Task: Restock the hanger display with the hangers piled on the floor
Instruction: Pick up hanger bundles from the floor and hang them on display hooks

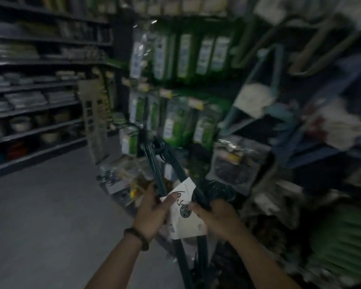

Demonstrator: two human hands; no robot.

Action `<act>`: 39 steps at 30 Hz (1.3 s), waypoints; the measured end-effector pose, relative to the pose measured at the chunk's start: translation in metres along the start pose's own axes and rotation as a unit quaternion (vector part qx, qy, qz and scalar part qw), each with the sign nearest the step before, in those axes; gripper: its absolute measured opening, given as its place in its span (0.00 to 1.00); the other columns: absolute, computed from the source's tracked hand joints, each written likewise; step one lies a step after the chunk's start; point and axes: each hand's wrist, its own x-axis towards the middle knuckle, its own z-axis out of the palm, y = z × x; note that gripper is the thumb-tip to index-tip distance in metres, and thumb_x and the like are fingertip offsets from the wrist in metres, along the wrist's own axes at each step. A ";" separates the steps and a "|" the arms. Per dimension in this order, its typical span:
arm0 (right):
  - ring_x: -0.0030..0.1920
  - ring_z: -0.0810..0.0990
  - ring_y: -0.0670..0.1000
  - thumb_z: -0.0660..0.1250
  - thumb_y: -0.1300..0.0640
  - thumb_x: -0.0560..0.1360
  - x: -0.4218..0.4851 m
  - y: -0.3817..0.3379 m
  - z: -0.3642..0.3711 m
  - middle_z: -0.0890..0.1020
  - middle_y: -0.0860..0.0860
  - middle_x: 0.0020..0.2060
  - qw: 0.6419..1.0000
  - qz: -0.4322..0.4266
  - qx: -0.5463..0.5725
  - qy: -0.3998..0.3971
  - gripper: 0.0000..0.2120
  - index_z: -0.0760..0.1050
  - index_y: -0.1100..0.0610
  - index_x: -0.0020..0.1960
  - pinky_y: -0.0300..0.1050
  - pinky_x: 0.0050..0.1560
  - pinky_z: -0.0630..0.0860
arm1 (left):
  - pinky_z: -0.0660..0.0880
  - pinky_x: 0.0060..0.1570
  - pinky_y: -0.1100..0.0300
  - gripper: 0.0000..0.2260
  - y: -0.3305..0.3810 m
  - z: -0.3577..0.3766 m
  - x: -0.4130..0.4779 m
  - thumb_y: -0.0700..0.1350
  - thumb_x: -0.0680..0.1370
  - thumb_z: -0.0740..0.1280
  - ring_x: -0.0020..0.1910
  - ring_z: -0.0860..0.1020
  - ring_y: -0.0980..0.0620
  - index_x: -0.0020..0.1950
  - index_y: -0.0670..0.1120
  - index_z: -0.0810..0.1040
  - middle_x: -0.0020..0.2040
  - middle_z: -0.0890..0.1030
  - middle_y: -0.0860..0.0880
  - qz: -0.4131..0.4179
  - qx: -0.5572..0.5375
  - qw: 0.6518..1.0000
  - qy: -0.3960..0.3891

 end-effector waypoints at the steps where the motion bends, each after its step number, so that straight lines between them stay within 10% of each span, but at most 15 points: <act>1: 0.28 0.77 0.47 0.66 0.29 0.75 -0.015 0.006 -0.029 0.79 0.52 0.28 0.997 -0.003 -0.065 0.032 0.30 0.76 0.56 0.33 0.37 0.27 0.67 | 0.81 0.57 0.36 0.17 0.012 0.022 -0.003 0.47 0.79 0.74 0.55 0.86 0.46 0.66 0.51 0.76 0.57 0.87 0.48 0.021 0.016 0.999 -0.025; 8: 0.35 0.82 0.46 0.69 0.39 0.77 -0.127 0.053 -0.227 0.84 0.46 0.34 0.938 -0.064 -0.171 0.295 0.16 0.78 0.51 0.42 0.51 0.38 0.81 | 0.82 0.57 0.40 0.19 0.097 0.207 -0.049 0.48 0.78 0.74 0.54 0.86 0.48 0.66 0.53 0.73 0.57 0.87 0.49 0.101 0.031 0.973 -0.204; 14: 0.36 0.80 0.51 0.62 0.37 0.81 -0.211 0.107 -0.384 0.81 0.47 0.40 0.891 -0.074 -0.214 0.394 0.15 0.72 0.48 0.54 0.52 0.34 0.79 | 0.81 0.52 0.63 0.20 0.158 0.392 -0.119 0.41 0.80 0.72 0.56 0.84 0.58 0.67 0.57 0.74 0.57 0.86 0.58 0.201 0.002 0.914 -0.353; 18: 0.34 0.79 0.54 0.54 0.35 0.82 -0.269 0.159 -0.479 0.79 0.51 0.38 0.847 -0.028 -0.247 0.470 0.19 0.70 0.50 0.53 0.54 0.32 0.80 | 0.78 0.65 0.44 0.25 0.193 0.520 -0.167 0.45 0.79 0.72 0.65 0.82 0.46 0.75 0.54 0.71 0.65 0.84 0.50 0.251 0.013 0.869 -0.426; 22: 0.42 0.82 0.60 0.58 0.43 0.84 -0.326 0.200 -0.576 0.80 0.56 0.44 0.823 0.037 -0.243 0.512 0.15 0.70 0.55 0.56 0.56 0.43 0.82 | 0.79 0.56 0.65 0.23 0.233 0.635 -0.216 0.45 0.79 0.70 0.61 0.82 0.60 0.73 0.57 0.72 0.61 0.84 0.62 0.309 0.004 0.830 -0.465; 25: 0.38 0.82 0.57 0.61 0.48 0.82 -0.361 0.218 -0.638 0.81 0.54 0.39 0.805 0.041 -0.242 0.540 0.11 0.75 0.55 0.49 0.55 0.38 0.83 | 0.79 0.59 0.61 0.23 0.263 0.703 -0.234 0.44 0.82 0.69 0.65 0.80 0.58 0.73 0.63 0.70 0.62 0.82 0.65 0.337 0.027 0.797 -0.501; 29: 0.35 0.82 0.53 0.64 0.52 0.83 -0.384 0.233 -0.703 0.81 0.53 0.37 0.792 0.059 -0.224 0.565 0.11 0.78 0.56 0.45 0.50 0.33 0.82 | 0.75 0.60 0.70 0.19 0.304 0.766 -0.241 0.50 0.83 0.69 0.59 0.77 0.73 0.70 0.66 0.70 0.59 0.81 0.68 0.397 0.076 0.770 -0.493; 33: 0.34 0.83 0.52 0.67 0.53 0.82 -0.385 0.228 -0.752 0.82 0.53 0.38 0.772 0.069 -0.217 0.594 0.10 0.81 0.58 0.47 0.49 0.32 0.84 | 0.79 0.61 0.57 0.18 0.345 0.806 -0.234 0.59 0.80 0.69 0.58 0.81 0.62 0.66 0.73 0.67 0.58 0.81 0.67 0.453 0.129 0.754 -0.458; 35: 0.33 0.83 0.51 0.68 0.55 0.81 -0.381 0.220 -0.778 0.82 0.54 0.36 0.762 0.085 -0.237 0.597 0.08 0.80 0.59 0.47 0.45 0.29 0.82 | 0.77 0.56 0.66 0.25 0.361 0.817 -0.230 0.55 0.81 0.69 0.60 0.80 0.61 0.75 0.67 0.63 0.57 0.78 0.69 0.494 0.122 0.744 -0.434; 39: 0.33 0.81 0.51 0.68 0.61 0.79 -0.375 0.195 -0.831 0.79 0.52 0.34 0.748 0.125 -0.269 0.594 0.08 0.75 0.57 0.41 0.46 0.34 0.83 | 0.72 0.71 0.56 0.36 0.387 0.836 -0.214 0.60 0.80 0.68 0.75 0.69 0.55 0.82 0.64 0.51 0.78 0.66 0.59 0.605 0.150 0.691 -0.366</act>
